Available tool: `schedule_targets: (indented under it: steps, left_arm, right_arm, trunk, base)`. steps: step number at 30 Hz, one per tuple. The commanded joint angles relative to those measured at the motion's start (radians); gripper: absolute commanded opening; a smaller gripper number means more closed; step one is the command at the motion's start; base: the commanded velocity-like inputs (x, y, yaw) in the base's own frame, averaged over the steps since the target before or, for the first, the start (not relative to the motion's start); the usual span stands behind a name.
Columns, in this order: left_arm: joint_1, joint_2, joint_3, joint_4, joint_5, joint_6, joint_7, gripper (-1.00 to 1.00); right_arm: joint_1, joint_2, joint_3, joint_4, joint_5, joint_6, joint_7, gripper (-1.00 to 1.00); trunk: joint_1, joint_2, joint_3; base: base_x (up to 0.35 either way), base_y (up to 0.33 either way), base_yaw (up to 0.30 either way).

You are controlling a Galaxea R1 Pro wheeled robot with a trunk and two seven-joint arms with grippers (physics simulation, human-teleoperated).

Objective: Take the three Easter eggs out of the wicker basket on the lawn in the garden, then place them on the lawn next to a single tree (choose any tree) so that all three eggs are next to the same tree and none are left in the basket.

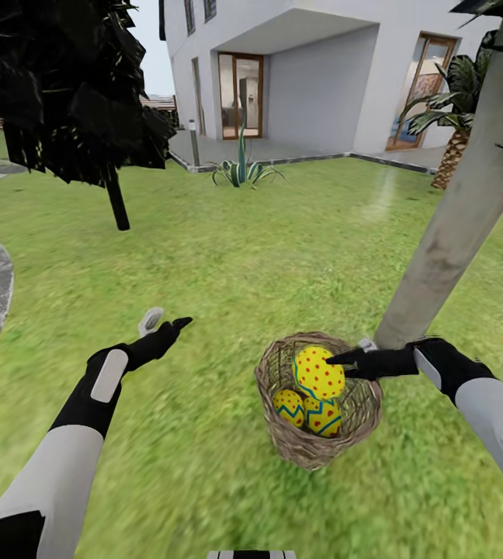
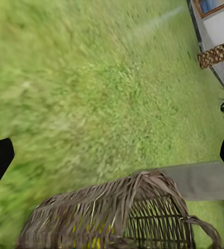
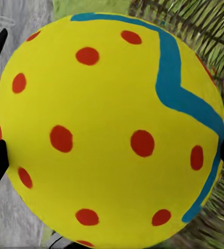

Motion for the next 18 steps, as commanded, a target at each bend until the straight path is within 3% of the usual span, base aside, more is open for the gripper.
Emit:
schedule_targets:
  steps: [1, 4, 8, 12, 14, 18]
  left_arm:
    - [-0.001, 0.000, 0.002, 0.000, 0.000, 0.006, -0.002, 1.00]
    - [-0.001, -0.002, 0.003, 0.000, 0.001, 0.005, -0.008, 1.00]
    - [-0.001, -0.001, 0.004, -0.001, 0.006, 0.005, -0.013, 1.00]
    - [-0.001, -0.002, 0.002, -0.001, 0.003, 0.004, -0.012, 1.00]
    - [-0.001, -0.002, 0.002, 0.000, 0.001, 0.003, -0.011, 1.00]
    - [-0.001, -0.016, 0.001, 0.000, 0.001, 0.004, -0.011, 1.00]
  right_arm:
    - [0.015, -0.002, 0.007, -0.003, -0.009, 0.000, 0.030, -1.00]
    - [0.045, -0.035, 0.007, -0.001, -0.010, -0.140, 0.169, -1.00]
    - [0.069, -0.039, 0.004, 0.009, -0.017, -0.276, 0.180, -1.00]
    - [0.072, -0.046, 0.000, 0.008, -0.019, -0.297, 0.182, -1.00]
    - [0.072, -0.069, -0.006, 0.009, -0.023, -0.299, 0.184, -1.00]
    - [0.074, -0.081, -0.077, 0.023, -0.034, -0.299, 0.176, -1.00]
  trunk:
    - [-0.005, 0.007, 0.002]
    - [-0.016, 0.028, 0.012]
    - [-0.016, 0.028, 0.012]
    - [-0.016, 0.028, 0.015]
    - [-0.016, 0.028, 0.018]
    - [-0.016, 0.028, 0.023]
  base:
    - [-0.187, 0.041, 0.000]
    - [-0.032, 0.007, 0.000]
    - [-0.001, 0.000, 0.000]
    - [0.000, 0.000, -0.107]
    - [0.000, 0.000, -0.197]
    - [0.000, 0.000, -0.206]
